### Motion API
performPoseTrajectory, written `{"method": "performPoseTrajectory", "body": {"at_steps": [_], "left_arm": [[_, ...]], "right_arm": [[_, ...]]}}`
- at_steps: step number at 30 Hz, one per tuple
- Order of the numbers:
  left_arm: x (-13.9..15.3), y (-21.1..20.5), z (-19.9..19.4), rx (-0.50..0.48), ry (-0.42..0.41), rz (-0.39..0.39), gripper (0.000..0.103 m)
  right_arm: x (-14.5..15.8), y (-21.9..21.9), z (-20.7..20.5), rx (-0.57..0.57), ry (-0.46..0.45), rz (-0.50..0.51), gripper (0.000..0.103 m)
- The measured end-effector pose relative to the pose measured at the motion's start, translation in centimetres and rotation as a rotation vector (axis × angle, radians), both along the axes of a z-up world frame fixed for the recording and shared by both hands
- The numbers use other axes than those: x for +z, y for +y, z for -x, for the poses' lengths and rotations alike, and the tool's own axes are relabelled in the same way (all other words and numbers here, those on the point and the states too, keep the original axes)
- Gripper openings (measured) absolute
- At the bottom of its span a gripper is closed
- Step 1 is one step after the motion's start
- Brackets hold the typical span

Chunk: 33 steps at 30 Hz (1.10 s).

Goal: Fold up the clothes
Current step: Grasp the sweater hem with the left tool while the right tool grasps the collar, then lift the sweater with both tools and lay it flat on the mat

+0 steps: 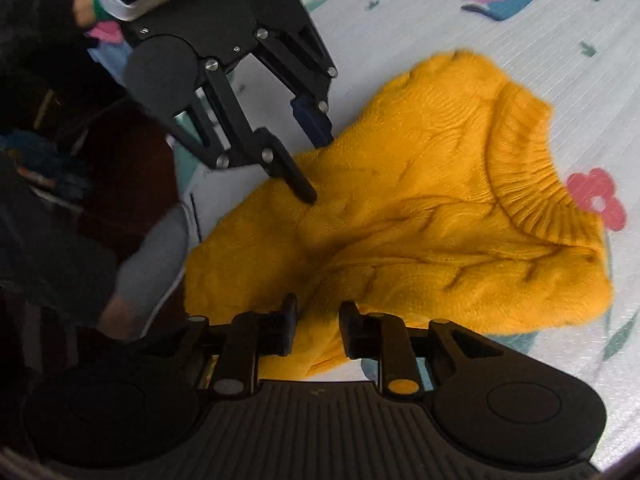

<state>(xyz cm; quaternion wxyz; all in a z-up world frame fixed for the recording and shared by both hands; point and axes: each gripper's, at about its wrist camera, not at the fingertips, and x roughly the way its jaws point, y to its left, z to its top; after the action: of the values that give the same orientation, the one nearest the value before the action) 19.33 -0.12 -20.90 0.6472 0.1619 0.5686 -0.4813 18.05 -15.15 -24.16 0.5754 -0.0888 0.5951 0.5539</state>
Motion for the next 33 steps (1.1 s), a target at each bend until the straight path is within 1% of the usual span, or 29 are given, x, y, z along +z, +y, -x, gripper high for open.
{"method": "performPoseTrajectory", "body": {"at_steps": [2,4,5,6,7,8,9,10,12,14,18,19,22,27,30,33], "left_arm": [[1.1,1.4,-1.3,0.049,-0.034,0.02,0.024],[1.8,2.8,-3.1,0.132,-0.069,0.045,0.024],[2.0,3.3,-4.1,0.175,-0.088,0.054,0.027],[1.9,3.6,-4.9,0.208,-0.098,0.057,0.029],[1.8,3.8,-5.7,0.242,-0.108,0.061,0.033],[1.6,4.0,-6.5,0.271,-0.115,0.064,0.043],[1.3,4.1,-7.0,0.289,-0.117,0.066,0.048],[1.0,4.1,-7.5,0.308,-0.118,0.067,0.051],[0.4,4.2,-8.5,0.338,-0.121,0.07,0.051],[0.0,4.0,-8.9,0.33,-0.119,0.072,0.055],[-0.8,3.6,-9.7,0.314,-0.117,0.076,0.061],[-1.0,3.5,-9.9,0.31,-0.117,0.075,0.061],[-2.1,2.8,-10.8,0.298,-0.119,0.057,0.061],[-3.5,2.0,-11.9,0.264,-0.104,0.042,0.061],[-4.1,1.2,-11.8,0.228,-0.1,0.036,0.061],[-4.8,0.3,-11.3,0.181,-0.085,0.027,0.061]], "right_arm": [[1.3,-1.6,-1.7,-0.048,0.005,-0.035,0.027],[2.7,-3.7,-3.6,-0.14,-0.041,-0.066,0.039],[3.2,-4.7,-4.6,-0.194,-0.07,-0.074,0.042],[3.4,-5.8,-5.6,-0.266,-0.102,-0.073,0.048],[3.4,-6.5,-6.5,-0.315,-0.123,-0.07,0.049],[3.3,-7.2,-7.2,-0.361,-0.141,-0.065,0.049],[2.7,-7.8,-7.8,-0.392,-0.148,-0.055,0.05],[2.2,-8.3,-8.3,-0.422,-0.156,-0.044,0.05],[1.1,-9.2,-9.2,-0.478,-0.168,-0.024,0.05],[-0.1,-9.2,-9.0,-0.478,-0.154,-0.005,0.051],[-1.9,-8.3,-8.3,-0.457,-0.151,0.022,0.07],[-2.5,-8.1,-8.1,-0.452,-0.152,0.03,0.072],[-4.2,-7.2,-7.9,-0.44,-0.158,0.048,0.072],[-5.4,-6.3,-8.4,-0.442,-0.156,0.056,0.072],[-6.2,-6.0,-8.7,-0.438,-0.146,0.064,0.072],[-7.0,-5.9,-8.4,-0.426,-0.117,0.074,0.071]]}}
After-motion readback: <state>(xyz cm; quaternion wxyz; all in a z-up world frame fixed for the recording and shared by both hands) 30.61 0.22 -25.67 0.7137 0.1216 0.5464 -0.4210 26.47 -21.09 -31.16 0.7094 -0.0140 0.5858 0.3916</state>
